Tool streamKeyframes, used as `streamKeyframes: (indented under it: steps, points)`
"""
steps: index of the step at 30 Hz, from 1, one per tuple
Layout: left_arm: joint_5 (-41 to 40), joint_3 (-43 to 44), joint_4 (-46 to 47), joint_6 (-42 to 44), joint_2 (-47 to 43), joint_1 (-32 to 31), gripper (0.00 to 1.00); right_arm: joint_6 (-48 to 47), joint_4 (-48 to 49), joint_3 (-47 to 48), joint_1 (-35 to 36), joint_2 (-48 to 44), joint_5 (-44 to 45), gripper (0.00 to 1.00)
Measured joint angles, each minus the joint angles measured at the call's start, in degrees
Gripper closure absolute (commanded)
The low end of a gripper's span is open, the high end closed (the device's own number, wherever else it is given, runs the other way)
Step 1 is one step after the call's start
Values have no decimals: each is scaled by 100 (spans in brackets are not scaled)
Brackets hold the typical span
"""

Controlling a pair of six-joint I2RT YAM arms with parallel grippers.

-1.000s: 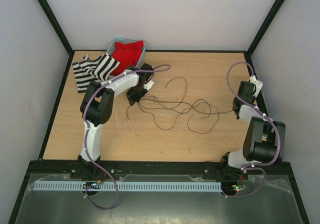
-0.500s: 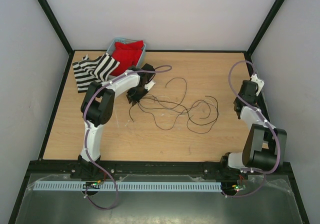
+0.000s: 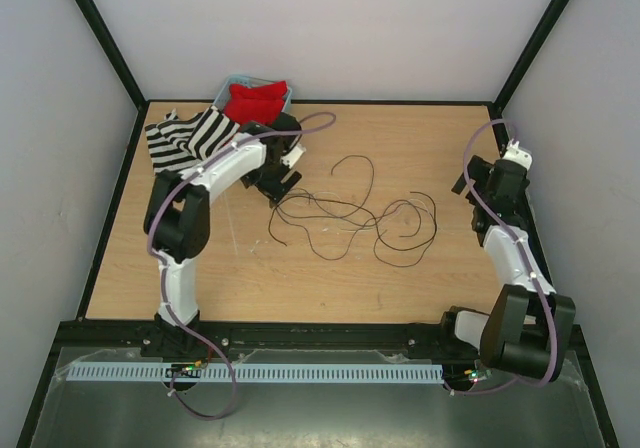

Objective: Zip-tie the wires
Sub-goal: Straighten the cable at the center of the board, then pick up the ribbon at the center of the board.

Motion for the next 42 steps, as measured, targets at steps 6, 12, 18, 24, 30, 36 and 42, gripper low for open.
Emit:
streamKeyframes:
  steps: [6,12,18,24,30,36,42]
  points:
    - [433,11,98,-323,-752,424,11,90,210,-164,0,-387,-1001,1]
    - [503,-680,931,-1408,-1261,1003,15,114,398,-435,0,-533,-1753,0]
    - [529,-1606,1532,-2564,-1390,1606,31,94,415,-457,0,-525,-2063,1]
    - [345,-1821,1906,-3086,-1331,1847,48,79,417,-459,0,-566,-2166,1]
    - [420,-1871,2354,-3309,-1016,2035,56,79,420,-459,0,-586,-2251,0]
    - [466,-2118,2761,-3469,-732,2264,58,81,452,-461,0,-599,-2304,1]
    - [566,-2374,3209,-3600,-693,2406,61,81,514,-461,0,-597,-2334,1]
